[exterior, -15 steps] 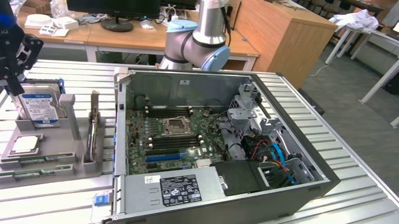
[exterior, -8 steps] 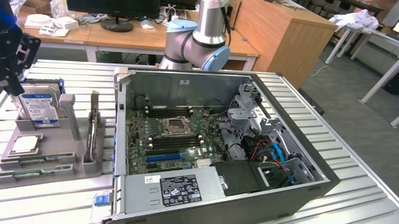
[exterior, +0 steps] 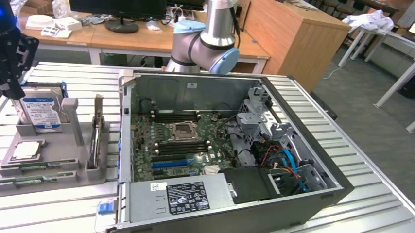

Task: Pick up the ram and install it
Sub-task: 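Pick up the ram and move it above insertion slot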

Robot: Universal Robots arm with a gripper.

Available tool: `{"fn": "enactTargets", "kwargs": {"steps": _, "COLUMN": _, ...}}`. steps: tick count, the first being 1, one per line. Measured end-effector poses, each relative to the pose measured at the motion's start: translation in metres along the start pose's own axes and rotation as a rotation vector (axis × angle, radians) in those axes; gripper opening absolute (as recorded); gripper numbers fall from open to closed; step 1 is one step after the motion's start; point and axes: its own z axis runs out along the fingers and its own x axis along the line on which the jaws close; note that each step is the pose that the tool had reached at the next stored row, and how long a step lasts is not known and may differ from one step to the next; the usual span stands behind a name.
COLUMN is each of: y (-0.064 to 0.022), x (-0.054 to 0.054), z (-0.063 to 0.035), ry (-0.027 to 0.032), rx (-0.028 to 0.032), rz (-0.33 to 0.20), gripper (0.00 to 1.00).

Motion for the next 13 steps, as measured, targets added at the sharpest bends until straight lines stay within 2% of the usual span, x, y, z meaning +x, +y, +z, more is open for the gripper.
{"fn": "enactTargets", "kwargs": {"steps": 13, "y": 0.0, "x": 0.0, "z": 0.001, "ry": 0.0073, "rx": -0.0056, "rz": -0.237, "gripper": 0.11}}
